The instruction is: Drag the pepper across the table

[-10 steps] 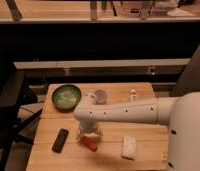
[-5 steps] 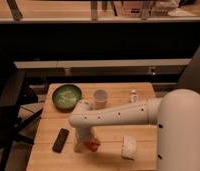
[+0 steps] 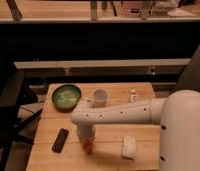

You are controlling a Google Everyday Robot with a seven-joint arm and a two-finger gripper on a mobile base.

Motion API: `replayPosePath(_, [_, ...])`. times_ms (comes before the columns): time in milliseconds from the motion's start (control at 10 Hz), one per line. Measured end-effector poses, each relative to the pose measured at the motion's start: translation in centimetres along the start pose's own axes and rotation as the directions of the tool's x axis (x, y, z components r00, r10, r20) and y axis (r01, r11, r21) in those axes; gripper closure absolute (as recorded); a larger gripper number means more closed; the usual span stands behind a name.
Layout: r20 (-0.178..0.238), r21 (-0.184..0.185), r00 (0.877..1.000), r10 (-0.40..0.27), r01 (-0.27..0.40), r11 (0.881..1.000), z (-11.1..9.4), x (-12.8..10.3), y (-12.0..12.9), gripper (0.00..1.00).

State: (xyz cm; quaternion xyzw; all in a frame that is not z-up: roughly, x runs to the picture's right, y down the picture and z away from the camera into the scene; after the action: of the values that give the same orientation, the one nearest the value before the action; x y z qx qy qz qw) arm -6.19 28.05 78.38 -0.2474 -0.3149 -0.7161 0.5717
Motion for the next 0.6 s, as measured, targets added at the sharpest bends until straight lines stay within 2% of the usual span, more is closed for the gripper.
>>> replayPosePath(100, [0.002, 0.002, 1.000, 0.011, -0.011, 1.000, 0.2, 0.1, 0.3, 0.90])
replayPosePath(200, [-0.002, 0.007, 1.000, 0.016, -0.016, 1.000, 0.2, 0.3, 0.5, 0.96])
replayPosePath(400, [-0.005, 0.011, 1.000, 0.023, -0.023, 1.000, -0.6, 1.2, 2.4, 0.98])
replayPosePath(600, [-0.001, 0.016, 1.000, 0.031, -0.030, 0.999, -0.8, 1.5, 3.2, 0.98])
